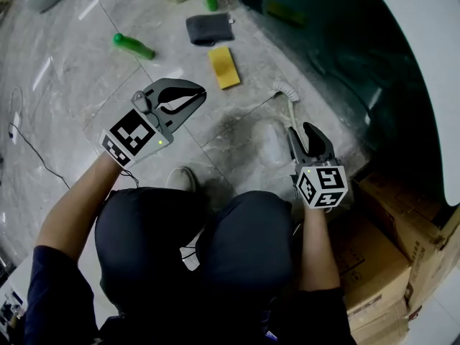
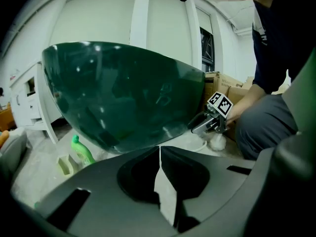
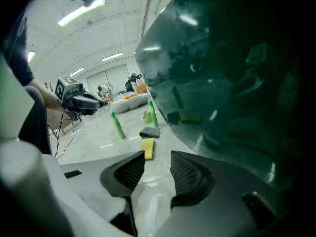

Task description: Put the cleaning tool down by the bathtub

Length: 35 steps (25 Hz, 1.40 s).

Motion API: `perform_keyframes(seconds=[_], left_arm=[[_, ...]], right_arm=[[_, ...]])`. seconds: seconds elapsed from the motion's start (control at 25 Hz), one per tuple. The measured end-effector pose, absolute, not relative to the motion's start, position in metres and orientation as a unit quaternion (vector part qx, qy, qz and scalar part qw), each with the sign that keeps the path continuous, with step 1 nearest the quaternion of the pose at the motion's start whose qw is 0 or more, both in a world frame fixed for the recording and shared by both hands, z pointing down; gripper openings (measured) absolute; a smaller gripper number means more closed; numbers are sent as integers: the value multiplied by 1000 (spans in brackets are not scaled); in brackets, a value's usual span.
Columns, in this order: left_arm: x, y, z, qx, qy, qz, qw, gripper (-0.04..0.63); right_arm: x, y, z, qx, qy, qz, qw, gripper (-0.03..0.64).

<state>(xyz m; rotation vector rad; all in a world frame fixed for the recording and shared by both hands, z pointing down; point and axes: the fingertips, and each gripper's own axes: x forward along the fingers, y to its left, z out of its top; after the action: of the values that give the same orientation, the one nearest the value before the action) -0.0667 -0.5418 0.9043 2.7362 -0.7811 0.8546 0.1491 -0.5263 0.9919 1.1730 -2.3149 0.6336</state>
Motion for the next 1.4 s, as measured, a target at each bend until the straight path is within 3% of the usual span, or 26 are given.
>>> perform_keyframes(seconds=[0.28,0.8,1.4], left_arm=[[-46,-555,849,929,-271,245,62,34],[-5,-565,760,943,-281,176,23,34],[26,-560,735,947,-292,130,26,34]], right_arm=[[141,-538,912,431,-863,202,171,172],[133,-537,792,439,-883,142,82,109],[137,-534,750,454,-882,113,62,10]])
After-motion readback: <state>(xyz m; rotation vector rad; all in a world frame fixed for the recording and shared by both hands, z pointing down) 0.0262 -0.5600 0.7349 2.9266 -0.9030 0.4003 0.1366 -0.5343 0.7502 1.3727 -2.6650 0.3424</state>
